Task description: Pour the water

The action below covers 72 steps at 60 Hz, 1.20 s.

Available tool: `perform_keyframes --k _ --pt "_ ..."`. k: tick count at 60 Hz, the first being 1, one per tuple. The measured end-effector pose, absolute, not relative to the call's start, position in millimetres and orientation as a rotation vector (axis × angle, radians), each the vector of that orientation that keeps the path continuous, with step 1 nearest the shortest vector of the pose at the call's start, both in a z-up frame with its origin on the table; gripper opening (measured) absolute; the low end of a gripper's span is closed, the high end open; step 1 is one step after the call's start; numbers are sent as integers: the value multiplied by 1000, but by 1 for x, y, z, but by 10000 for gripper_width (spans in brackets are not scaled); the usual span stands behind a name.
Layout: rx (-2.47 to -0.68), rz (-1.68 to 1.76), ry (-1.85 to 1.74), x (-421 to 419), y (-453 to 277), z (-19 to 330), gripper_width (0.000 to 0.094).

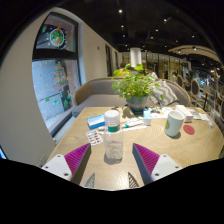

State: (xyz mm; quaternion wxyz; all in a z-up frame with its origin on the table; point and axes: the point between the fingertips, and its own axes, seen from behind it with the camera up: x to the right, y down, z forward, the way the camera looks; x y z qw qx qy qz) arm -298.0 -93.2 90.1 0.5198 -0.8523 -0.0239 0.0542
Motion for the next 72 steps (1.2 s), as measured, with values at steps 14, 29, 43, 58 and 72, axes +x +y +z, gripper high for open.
perform_keyframes --k 14,29,43,58,72 --pt "-1995 90 -38 -296 -16 54 796" --pt "-1971 49 -57 -300 3 37 487" --pt "-2000 65 5 -295 7 47 394" --pt "-1906 412 228 -301 27 145 393" --pt "-1671 1051 635 -255 79 224 390"
